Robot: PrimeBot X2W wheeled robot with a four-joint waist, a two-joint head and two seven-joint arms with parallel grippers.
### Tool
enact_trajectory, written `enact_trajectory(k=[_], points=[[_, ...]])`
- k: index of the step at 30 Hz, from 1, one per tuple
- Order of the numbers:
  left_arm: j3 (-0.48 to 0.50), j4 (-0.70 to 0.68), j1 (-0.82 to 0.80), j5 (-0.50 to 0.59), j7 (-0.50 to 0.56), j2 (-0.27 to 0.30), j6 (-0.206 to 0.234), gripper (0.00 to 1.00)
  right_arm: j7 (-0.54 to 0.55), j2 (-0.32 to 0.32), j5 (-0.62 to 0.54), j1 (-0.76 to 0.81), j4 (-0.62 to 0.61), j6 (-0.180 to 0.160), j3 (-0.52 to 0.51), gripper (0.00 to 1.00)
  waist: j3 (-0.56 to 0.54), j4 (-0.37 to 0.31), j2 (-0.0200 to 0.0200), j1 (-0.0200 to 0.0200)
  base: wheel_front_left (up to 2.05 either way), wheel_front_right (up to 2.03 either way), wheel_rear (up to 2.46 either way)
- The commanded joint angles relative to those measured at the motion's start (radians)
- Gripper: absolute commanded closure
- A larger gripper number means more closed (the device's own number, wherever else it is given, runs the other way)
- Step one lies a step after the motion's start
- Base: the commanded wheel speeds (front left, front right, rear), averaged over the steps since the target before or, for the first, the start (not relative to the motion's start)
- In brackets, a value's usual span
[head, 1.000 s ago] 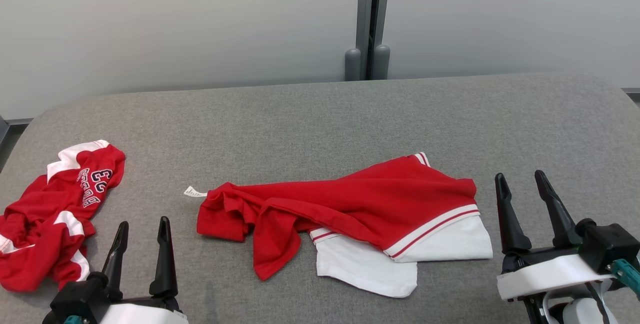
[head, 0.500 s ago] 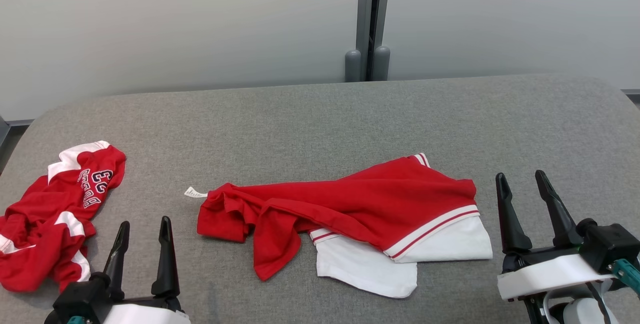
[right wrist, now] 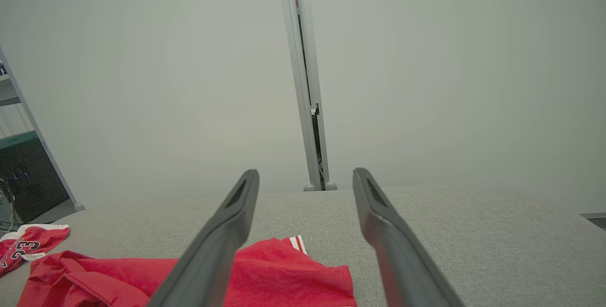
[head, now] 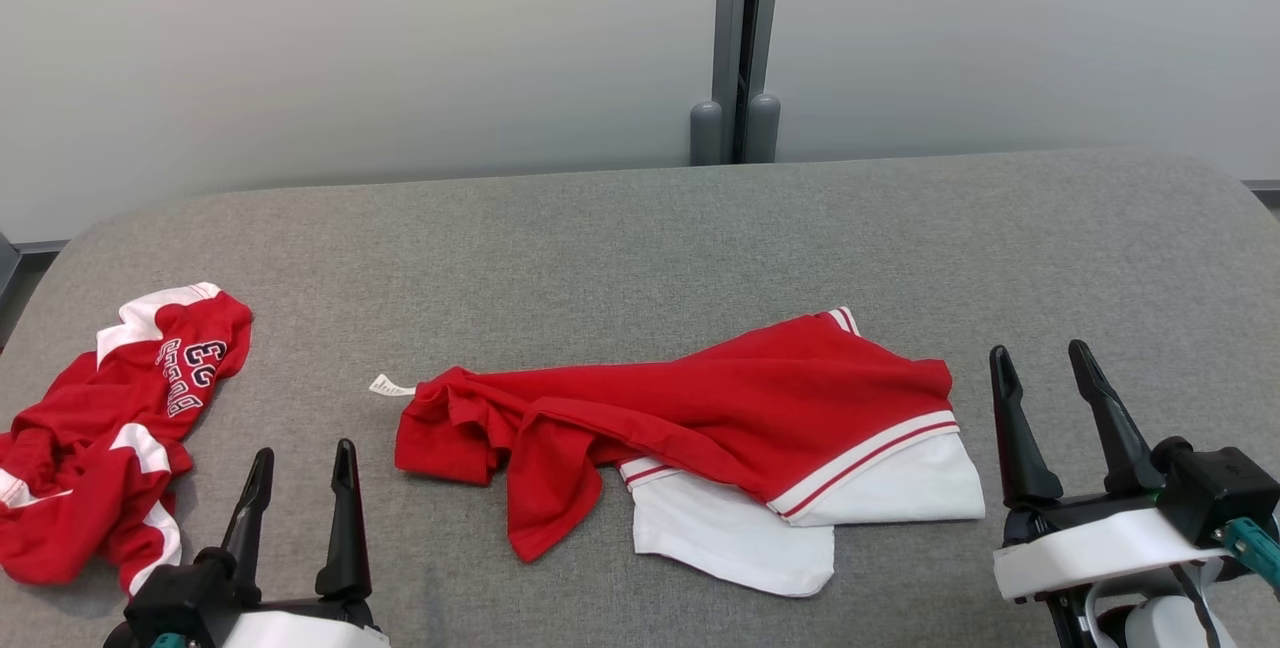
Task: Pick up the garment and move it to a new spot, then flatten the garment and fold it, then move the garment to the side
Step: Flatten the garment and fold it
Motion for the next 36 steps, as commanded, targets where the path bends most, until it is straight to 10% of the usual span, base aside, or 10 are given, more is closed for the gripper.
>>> enact_trajectory(k=[1, 15, 36], points=[[0.003, 0.003, -0.008, 0.009, -0.002, -0.001, -0.003, 0.00, -0.005, -0.007, -0.003, -0.004, -0.001, 0.000, -0.002, 0.00, -0.001, 0.000, 0.0000, 0.0000, 0.00, 0.00, 0.00], [0.000, 0.030, -0.017, 0.005, -0.002, -0.006, -0.013, 0.00, -0.003, -0.016, -0.037, 0.008, 0.110, 0.000, -0.080, 0.00, 0.002, -0.007, 0.0000, 0.0000, 0.00, 0.00, 0.00], [-0.016, 0.069, -0.075, 0.002, -0.002, -0.012, -0.037, 0.00, 0.290, -0.041, 0.102, -0.136, 0.509, 0.000, 0.017, 0.00, 0.068, 0.046, 0.0000, 0.0000, 0.00, 0.00, 0.00]])
